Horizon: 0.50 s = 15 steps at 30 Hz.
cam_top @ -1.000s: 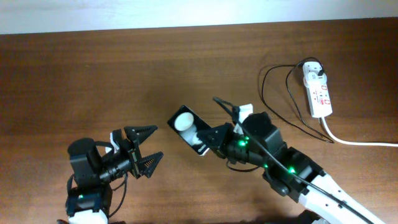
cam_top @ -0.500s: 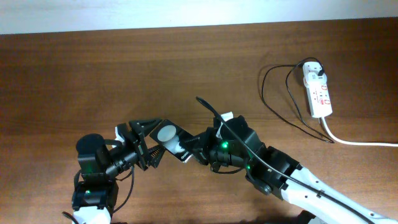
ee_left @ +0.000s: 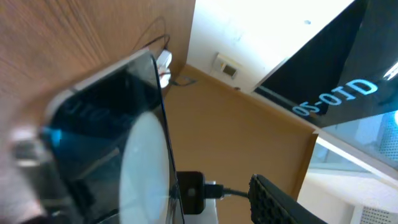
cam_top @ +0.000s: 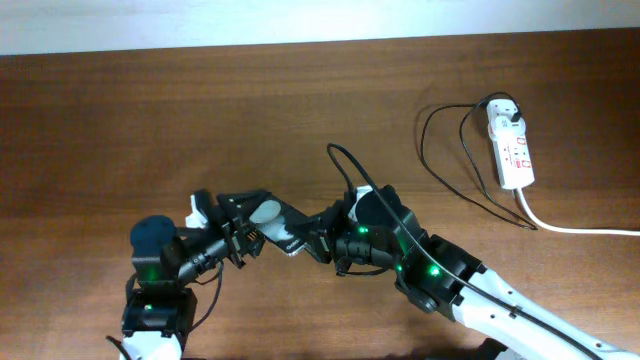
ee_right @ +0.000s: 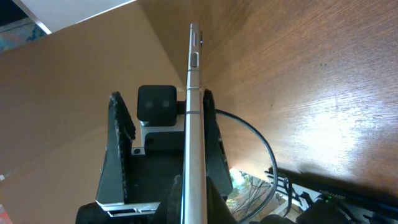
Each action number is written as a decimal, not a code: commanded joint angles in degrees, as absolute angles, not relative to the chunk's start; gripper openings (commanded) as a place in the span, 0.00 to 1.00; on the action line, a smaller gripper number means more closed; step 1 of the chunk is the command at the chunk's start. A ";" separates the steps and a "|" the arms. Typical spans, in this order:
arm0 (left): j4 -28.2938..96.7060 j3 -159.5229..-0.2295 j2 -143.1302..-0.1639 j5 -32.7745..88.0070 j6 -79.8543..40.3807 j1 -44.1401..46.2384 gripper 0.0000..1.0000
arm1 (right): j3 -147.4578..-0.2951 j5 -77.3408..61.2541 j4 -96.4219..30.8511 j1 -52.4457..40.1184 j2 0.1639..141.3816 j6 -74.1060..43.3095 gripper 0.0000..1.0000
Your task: Plug charger to phone and switch on socket
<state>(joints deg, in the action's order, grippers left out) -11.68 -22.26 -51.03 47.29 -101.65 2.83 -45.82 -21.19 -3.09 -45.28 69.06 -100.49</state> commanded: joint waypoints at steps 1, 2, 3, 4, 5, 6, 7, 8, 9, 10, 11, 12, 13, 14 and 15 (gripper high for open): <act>-11.99 -22.59 -50.83 46.41 -102.87 5.13 0.52 | -45.91 -22.48 -2.09 -45.80 68.64 -100.64 0.04; -11.97 -22.59 -50.83 46.46 -102.85 5.26 0.48 | -45.89 -22.48 -2.09 -45.80 68.64 -100.62 0.04; -11.97 -22.59 -50.83 46.46 -102.85 5.26 0.44 | -45.89 -22.46 -2.09 -45.80 68.64 -100.64 0.04; -11.99 -22.59 -50.83 46.44 -102.85 5.26 0.38 | -45.89 -22.46 -2.09 -45.80 68.64 -100.64 0.04; -11.97 -22.59 -50.83 46.44 -102.85 5.26 0.34 | -45.91 -22.46 -2.09 -45.80 68.64 -100.64 0.04; -11.97 -22.59 -50.83 46.44 -102.85 5.26 0.30 | -45.89 -22.48 -2.07 -45.80 68.64 -100.64 0.04; -11.97 -22.59 -50.83 46.41 -102.87 5.26 0.29 | -45.91 -22.46 -2.07 -45.80 68.64 -100.64 0.04; -11.97 -22.59 -50.83 46.44 -103.44 5.26 0.27 | -45.91 -22.48 -2.07 -45.80 68.64 -100.64 0.04; -11.99 -22.59 -50.83 46.44 -104.79 5.26 0.24 | -45.89 -22.48 -2.07 -45.80 68.64 -101.32 0.04; -11.99 -22.59 -50.83 46.41 -106.06 5.26 0.19 | -45.91 -22.46 -1.69 -45.80 68.64 -101.49 0.04; -11.99 -22.59 -50.83 46.41 -106.10 5.26 0.18 | -45.91 -22.46 -1.19 -45.80 68.64 -101.49 0.04; -11.99 -22.59 -50.83 46.41 -106.10 5.26 0.16 | -45.89 -22.48 -0.71 -45.80 68.64 -101.49 0.04; -11.99 -22.59 -50.83 46.41 -106.08 5.26 0.15 | -45.91 -22.48 -0.32 -45.80 68.64 -101.49 0.04; -11.99 -22.59 -50.83 46.22 -106.08 5.26 0.13 | -45.91 -22.48 -0.14 -45.80 68.64 -101.49 0.04; -11.99 -22.59 -50.83 46.00 -106.08 5.26 0.08 | -45.91 -22.46 0.03 -45.80 68.64 -101.49 0.04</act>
<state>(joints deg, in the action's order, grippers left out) -11.40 -22.26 -51.03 46.83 -105.34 5.04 -45.84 -21.08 -0.73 -45.25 69.06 -101.56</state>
